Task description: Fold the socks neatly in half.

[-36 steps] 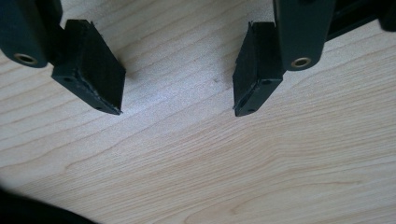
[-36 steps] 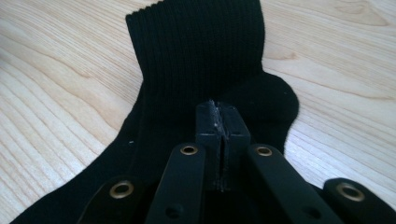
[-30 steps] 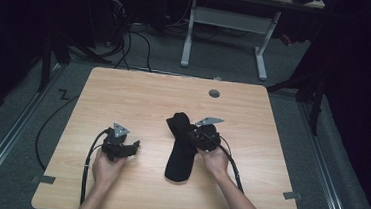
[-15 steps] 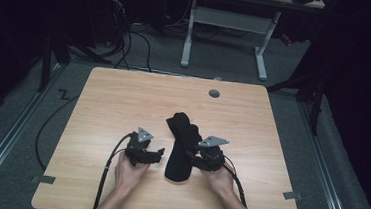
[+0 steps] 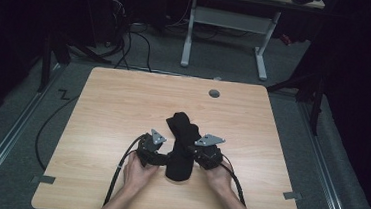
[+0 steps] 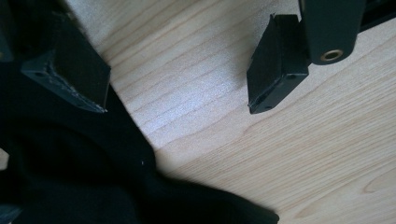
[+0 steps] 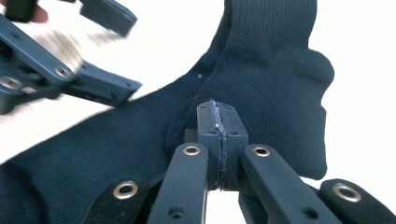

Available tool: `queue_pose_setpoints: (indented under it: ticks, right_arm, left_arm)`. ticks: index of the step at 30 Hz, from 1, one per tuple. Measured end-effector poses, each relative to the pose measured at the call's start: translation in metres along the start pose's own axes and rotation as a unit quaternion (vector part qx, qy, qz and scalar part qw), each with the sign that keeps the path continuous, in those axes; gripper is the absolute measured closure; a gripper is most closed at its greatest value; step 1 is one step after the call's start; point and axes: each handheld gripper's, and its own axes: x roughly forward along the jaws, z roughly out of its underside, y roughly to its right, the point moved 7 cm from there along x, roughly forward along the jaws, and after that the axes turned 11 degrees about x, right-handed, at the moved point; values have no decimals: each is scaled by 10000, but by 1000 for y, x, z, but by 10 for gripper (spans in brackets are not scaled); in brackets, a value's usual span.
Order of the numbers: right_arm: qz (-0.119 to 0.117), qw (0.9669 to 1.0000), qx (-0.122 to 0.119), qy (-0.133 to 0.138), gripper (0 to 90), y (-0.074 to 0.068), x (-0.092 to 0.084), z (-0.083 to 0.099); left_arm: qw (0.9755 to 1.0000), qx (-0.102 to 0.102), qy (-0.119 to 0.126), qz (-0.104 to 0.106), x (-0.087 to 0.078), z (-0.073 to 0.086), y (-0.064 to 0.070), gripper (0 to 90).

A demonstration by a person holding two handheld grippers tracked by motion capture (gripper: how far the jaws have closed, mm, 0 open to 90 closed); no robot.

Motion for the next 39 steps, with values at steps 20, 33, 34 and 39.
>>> queue_pose_setpoints:
  ticks: [20, 33, 34, 39]
  right_arm:
    - [102, 9987, 351, -353, 896, 13, 39, -68]
    - [103, 9994, 194, 284, 786, 18, 11, -65]
    - [63, 9995, 137, 271, 795, 15, 5, -61]
    - [-77, 9999, 90, -5, 822, 10, -2, -25]
  left_arm:
    - [10000, 12, 89, -19, 0, 0, 1, 218]
    - [9999, -12, 97, -25, 1, 0, 1, 217]
    - [10000, -12, 96, -24, 1, 0, 1, 218]
    - [10000, -3, 86, -25, 1, 0, 1, 217]
